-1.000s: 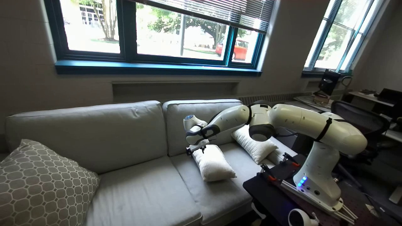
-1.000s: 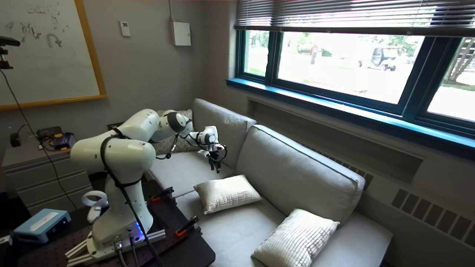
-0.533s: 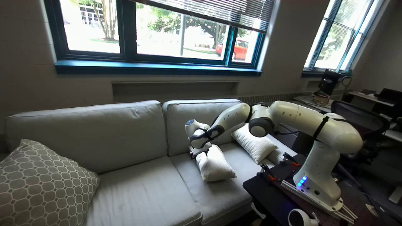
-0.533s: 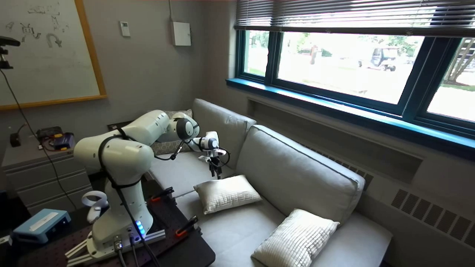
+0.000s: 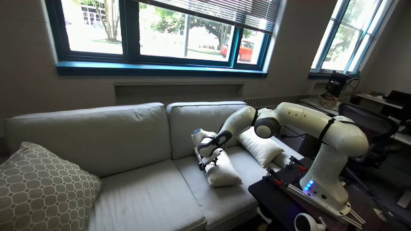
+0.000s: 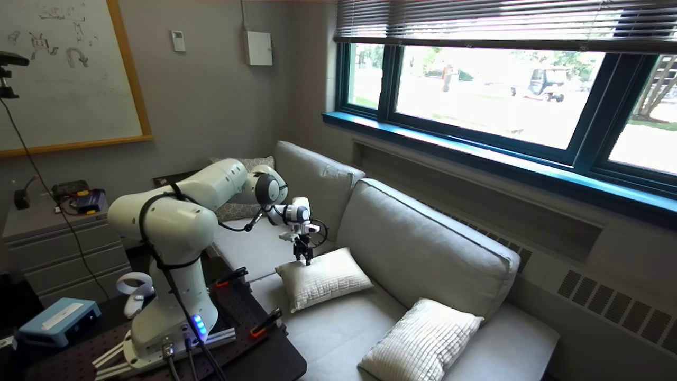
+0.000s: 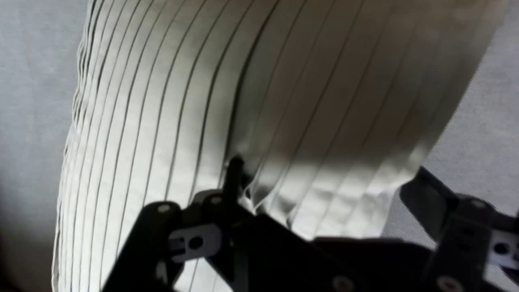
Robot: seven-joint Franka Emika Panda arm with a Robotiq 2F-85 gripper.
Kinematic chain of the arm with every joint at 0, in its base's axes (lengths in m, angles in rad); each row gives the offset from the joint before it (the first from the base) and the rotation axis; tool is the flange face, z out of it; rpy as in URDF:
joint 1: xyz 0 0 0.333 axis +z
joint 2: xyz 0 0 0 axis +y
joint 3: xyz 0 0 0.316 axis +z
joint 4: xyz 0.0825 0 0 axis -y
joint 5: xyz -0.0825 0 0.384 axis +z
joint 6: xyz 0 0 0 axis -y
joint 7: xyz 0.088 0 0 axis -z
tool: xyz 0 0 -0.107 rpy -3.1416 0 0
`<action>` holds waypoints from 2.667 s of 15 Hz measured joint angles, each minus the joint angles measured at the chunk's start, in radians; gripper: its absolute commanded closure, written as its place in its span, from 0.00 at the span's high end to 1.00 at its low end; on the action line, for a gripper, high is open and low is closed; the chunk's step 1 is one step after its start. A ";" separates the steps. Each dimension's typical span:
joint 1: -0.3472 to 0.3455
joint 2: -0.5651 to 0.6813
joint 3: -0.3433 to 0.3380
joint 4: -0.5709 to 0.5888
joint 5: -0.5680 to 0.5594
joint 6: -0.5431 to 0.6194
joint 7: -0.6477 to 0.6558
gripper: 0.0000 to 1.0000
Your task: Arrange the cushions, one in front of the other, against the armrest
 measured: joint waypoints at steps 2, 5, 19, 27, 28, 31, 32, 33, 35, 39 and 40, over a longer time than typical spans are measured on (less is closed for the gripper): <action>-0.020 0.001 0.001 -0.022 -0.016 0.000 -0.002 1.00; -0.051 0.001 0.001 -0.042 -0.042 0.005 -0.012 0.75; -0.090 -0.014 -0.079 0.031 -0.162 0.117 -0.016 0.07; -0.366 -0.042 -0.021 -0.100 -0.068 0.606 -0.089 0.08; -0.416 -0.047 0.005 -0.135 -0.062 0.684 -0.115 0.08; -0.584 -0.065 0.108 -0.257 -0.059 0.927 -0.206 0.08; -0.648 -0.071 0.150 -0.304 -0.061 1.013 -0.238 0.08; -0.715 -0.077 0.194 -0.355 -0.067 1.099 -0.269 0.09; -0.863 -0.090 0.291 -0.472 -0.109 1.275 -0.310 0.09; -1.175 -0.100 0.513 -0.571 -0.250 1.343 -0.370 0.09; -1.254 -0.101 0.577 -0.576 -0.276 1.333 -0.397 0.08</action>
